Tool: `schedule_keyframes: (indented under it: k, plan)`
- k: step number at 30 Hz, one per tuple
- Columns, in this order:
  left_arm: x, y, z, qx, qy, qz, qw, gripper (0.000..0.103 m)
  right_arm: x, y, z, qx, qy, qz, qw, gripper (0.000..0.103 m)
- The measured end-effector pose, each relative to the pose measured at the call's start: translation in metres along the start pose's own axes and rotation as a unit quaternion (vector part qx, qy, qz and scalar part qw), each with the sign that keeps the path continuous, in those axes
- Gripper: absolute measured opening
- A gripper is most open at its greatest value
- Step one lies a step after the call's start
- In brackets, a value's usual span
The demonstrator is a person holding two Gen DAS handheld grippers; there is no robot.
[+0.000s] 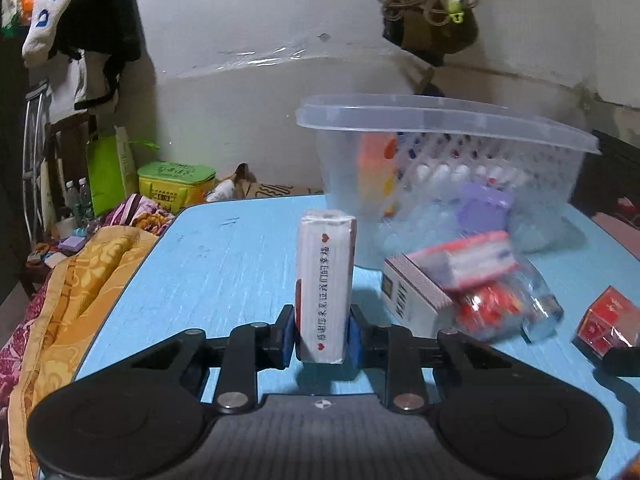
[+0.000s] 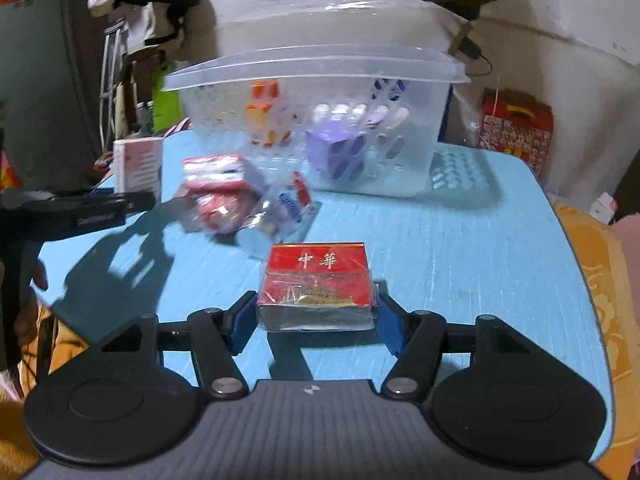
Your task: Organize objects
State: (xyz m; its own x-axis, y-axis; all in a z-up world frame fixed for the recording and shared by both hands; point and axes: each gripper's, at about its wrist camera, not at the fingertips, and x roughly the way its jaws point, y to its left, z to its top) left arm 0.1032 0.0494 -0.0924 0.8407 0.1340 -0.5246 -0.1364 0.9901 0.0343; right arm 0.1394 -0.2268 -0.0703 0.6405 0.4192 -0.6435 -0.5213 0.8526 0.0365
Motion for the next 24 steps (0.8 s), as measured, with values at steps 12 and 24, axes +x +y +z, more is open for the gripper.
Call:
schedule_keyframes:
  k: [12, 24]
  plan:
    - [-0.029, 0.021, -0.014, -0.010, -0.014, -0.045, 0.9989, 0.030, -0.013, -0.002, -0.007, 0.014, 0.002, 0.003, 1.000, 0.065]
    - [-0.050, 0.014, -0.021, 0.003, -0.031, -0.095, 0.9950, 0.030, -0.016, -0.004, -0.006, 0.026, 0.000, 0.022, 0.999, 0.065]
